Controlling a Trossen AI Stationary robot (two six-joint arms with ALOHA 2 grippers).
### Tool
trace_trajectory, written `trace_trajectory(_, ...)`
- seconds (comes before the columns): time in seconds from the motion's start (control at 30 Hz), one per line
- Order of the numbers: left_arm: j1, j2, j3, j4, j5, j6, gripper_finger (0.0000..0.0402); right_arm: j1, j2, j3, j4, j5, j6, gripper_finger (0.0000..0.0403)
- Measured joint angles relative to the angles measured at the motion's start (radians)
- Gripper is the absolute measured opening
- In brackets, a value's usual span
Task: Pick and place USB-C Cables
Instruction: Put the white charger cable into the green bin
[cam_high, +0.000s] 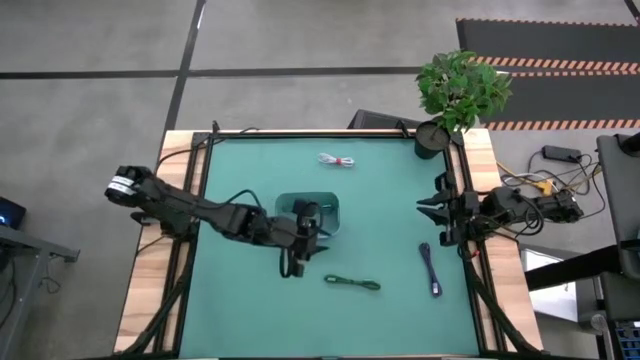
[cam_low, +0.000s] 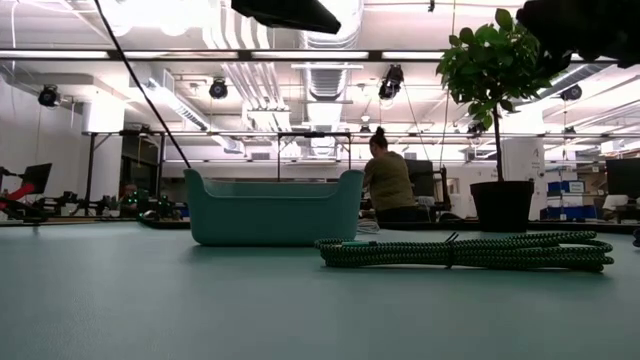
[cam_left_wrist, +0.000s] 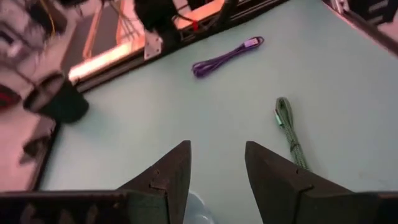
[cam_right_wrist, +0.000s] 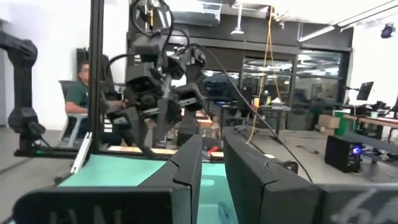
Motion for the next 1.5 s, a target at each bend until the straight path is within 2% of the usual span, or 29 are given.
trace_trajectory(0.23, -0.007, -0.037, -0.091, 0.046, 0.001, 0.094, 0.0137, 0.0, -0.001, 0.01, 0.067, 0.004, 0.015, 0.0059)
trace_trajectory(0.43, -0.007, -0.142, -0.178, 0.049, 0.001, 0.103, 0.0137, 0.0, -0.002, 0.02, 0.072, 0.004, 0.033, 0.0058)
trace_trajectory(0.6, -0.007, -0.276, -0.265, 0.06, 0.0, 0.1, 0.0137, 0.0, 0.0, 0.019, 0.084, 0.072, 0.079, 0.0058)
trace_trajectory(0.7, -0.007, -0.341, -0.317, 0.105, 0.0, 0.098, 0.0137, 0.0, 0.005, 0.018, 0.082, 0.143, 0.147, 0.0058)
trace_trajectory(0.77, -0.007, -0.378, -0.348, 0.157, 0.0, 0.098, 0.0137, 0.0, 0.017, 0.012, 0.081, 0.144, 0.16, 0.0058)
trace_trajectory(1.07, -0.007, -0.456, -0.406, 0.181, -0.002, 0.098, 0.0137, 0.0, 0.179, 0.009, 0.202, 0.135, 0.177, 0.0058)
trace_trajectory(1.37, -0.006, -0.456, -0.417, 0.18, -0.008, 0.095, 0.0137, 0.0, 0.42, 0.009, 0.411, 0.135, 0.178, 0.0059)
trace_trajectory(1.5, -0.005, -0.443, -0.418, 0.181, -0.014, 0.094, 0.0137, 0.0, 0.514, 0.037, 0.421, 0.135, 0.195, 0.0059)
